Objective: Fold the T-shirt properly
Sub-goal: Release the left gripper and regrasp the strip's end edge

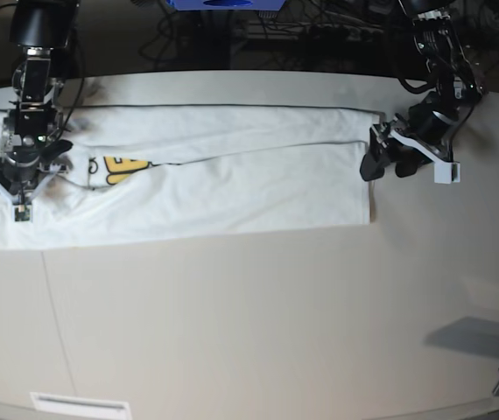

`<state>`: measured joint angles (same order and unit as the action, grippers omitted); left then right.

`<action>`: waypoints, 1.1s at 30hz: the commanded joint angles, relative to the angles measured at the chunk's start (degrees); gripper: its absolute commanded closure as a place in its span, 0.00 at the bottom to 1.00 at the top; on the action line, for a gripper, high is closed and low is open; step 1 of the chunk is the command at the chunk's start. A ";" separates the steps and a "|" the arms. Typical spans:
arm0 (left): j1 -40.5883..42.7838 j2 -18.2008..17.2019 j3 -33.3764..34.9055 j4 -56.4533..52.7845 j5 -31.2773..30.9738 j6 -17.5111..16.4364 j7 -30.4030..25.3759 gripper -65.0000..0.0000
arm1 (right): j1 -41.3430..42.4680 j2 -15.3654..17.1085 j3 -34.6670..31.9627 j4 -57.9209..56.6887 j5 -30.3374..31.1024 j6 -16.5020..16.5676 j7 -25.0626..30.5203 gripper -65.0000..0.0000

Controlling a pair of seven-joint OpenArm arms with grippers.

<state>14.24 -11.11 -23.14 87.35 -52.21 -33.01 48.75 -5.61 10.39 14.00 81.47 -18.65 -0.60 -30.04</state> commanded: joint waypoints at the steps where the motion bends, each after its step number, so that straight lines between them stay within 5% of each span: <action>1: -0.48 -0.80 0.23 -0.19 -0.32 -0.17 -0.09 0.15 | 0.11 0.46 0.11 0.51 -0.29 0.12 -0.95 1.00; 10: -1.10 -0.89 5.95 -1.94 -0.23 -0.08 -0.27 0.16 | 0.11 0.46 0.11 0.51 -0.38 0.12 -0.95 1.00; 22: -1.10 2.45 6.48 -1.94 8.73 -0.08 -0.27 0.16 | 0.11 0.46 0.37 0.51 -0.38 0.12 -1.03 1.00; 29: -1.01 2.54 6.48 -1.94 8.73 -0.08 -0.27 0.58 | -0.50 0.55 0.29 0.51 -0.38 0.12 -1.03 1.00; 33: -0.83 2.54 6.48 -1.94 8.73 -0.08 -0.27 0.71 | -0.50 0.55 0.37 0.51 -0.38 0.12 -1.03 1.00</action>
<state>12.86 -8.25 -16.82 85.38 -45.67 -34.28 45.41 -6.07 10.39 14.02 81.52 -19.09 -0.64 -29.67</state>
